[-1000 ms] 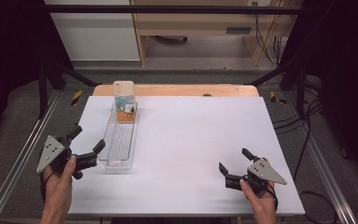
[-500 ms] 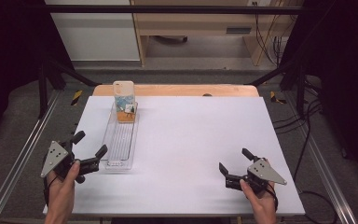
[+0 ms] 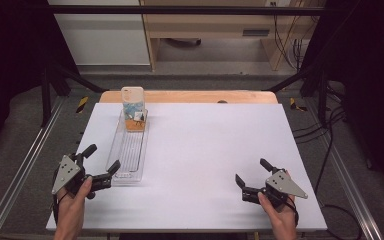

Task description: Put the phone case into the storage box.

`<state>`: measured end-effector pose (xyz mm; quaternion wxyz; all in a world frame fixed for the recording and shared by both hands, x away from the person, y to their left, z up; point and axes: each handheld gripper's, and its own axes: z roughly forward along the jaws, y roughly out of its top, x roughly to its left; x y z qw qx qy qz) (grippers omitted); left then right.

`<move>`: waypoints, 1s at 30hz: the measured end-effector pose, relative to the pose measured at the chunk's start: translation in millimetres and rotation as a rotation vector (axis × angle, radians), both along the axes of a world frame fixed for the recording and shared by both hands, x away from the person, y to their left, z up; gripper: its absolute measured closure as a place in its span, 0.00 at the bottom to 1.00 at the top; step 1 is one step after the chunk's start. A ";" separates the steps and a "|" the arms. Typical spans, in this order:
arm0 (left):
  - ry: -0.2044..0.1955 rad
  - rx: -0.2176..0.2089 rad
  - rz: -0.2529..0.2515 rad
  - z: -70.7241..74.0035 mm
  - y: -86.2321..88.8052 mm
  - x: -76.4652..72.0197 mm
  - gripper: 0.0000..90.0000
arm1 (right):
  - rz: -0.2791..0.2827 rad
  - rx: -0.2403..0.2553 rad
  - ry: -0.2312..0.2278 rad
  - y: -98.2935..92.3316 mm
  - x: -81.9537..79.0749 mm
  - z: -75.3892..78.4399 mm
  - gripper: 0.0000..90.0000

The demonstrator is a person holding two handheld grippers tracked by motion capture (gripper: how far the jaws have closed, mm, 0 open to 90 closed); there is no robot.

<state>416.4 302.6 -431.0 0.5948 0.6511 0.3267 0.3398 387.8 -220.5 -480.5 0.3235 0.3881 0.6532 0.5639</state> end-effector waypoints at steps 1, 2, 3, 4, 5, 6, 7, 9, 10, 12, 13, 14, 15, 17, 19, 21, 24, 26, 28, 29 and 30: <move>-0.001 0.000 -0.001 -0.5 -0.1 -0.2 0.02 | 0.000 -0.001 -0.001 -0.1 0.1 0.0 0.03; -0.001 0.003 -0.001 -1.1 0.0 -0.3 0.02 | -0.001 -0.001 -0.002 -0.2 0.1 -0.1 0.03; -0.001 0.003 0.000 -1.8 0.0 -0.4 0.02 | -0.001 -0.001 -0.002 -0.3 0.1 -0.1 0.03; -0.002 0.002 -0.001 -2.5 0.1 -0.7 0.02 | -0.002 -0.002 -0.002 -0.5 0.2 -0.2 0.03; -0.001 0.001 0.000 -3.3 0.3 -0.9 0.02 | -0.002 -0.003 -0.003 -0.7 0.4 -0.3 0.03; 0.000 0.001 0.000 -4.1 0.5 -1.1 0.02 | -0.003 -0.004 -0.003 -0.9 0.6 -0.4 0.03; 0.001 0.001 0.001 -5.1 0.7 -1.1 0.02 | -0.004 -0.005 -0.006 -1.3 1.0 -0.6 0.03; 0.005 0.002 0.000 -7.2 1.0 -1.0 0.02 | -0.005 -0.008 -0.009 -1.7 1.4 -0.7 0.03; 0.007 0.000 0.000 -8.5 1.1 -0.8 0.02 | -0.007 -0.013 -0.011 -1.9 1.6 -0.8 0.03; 0.011 0.002 0.003 -11.1 1.8 -0.4 0.02 | -0.010 -0.019 -0.013 -2.0 2.1 -1.2 0.04; 0.012 0.002 0.005 -12.3 2.0 -0.2 0.02 | -0.011 -0.024 -0.016 -2.1 2.7 -1.5 0.04; 0.014 -0.001 0.006 -13.4 2.0 -0.1 0.02 | -0.013 -0.028 -0.018 -2.1 3.1 -1.6 0.04; 0.012 0.002 0.007 -14.2 2.3 -0.2 0.02 | -0.013 -0.032 -0.022 -2.1 3.7 -1.7 0.04; 0.009 0.003 0.010 -15.7 2.7 -0.2 0.02 | -0.013 -0.041 -0.028 -2.5 5.6 -1.8 0.04; 0.004 0.016 0.011 -17.5 2.4 0.5 0.02 | -0.009 -0.048 -0.031 -3.1 9.2 -2.3 0.04; -0.005 0.022 0.011 -18.7 1.9 0.5 0.02 | -0.008 -0.055 -0.039 -4.3 13.7 -2.7 0.04; -0.013 0.025 0.011 -20.0 1.5 0.5 0.02 | -0.007 -0.044 -0.037 -6.8 22.7 -4.6 0.04; -0.015 0.018 0.017 -22.0 1.4 -0.1 0.02 | -0.001 -0.057 -0.028 -6.5 28.6 -7.5 0.05; -0.012 0.009 0.027 -24.9 2.0 -1.2 0.02 | 0.007 -0.067 -0.019 -4.5 32.9 -10.1 0.05; -0.011 0.005 0.032 -26.4 2.4 -2.3 0.02 | 0.010 -0.072 -0.016 -3.2 33.7 -11.1 0.06; -0.010 0.012 0.037 -27.7 2.7 -3.3 0.02 | 0.015 -0.075 -0.011 -1.7 33.6 -11.8 0.06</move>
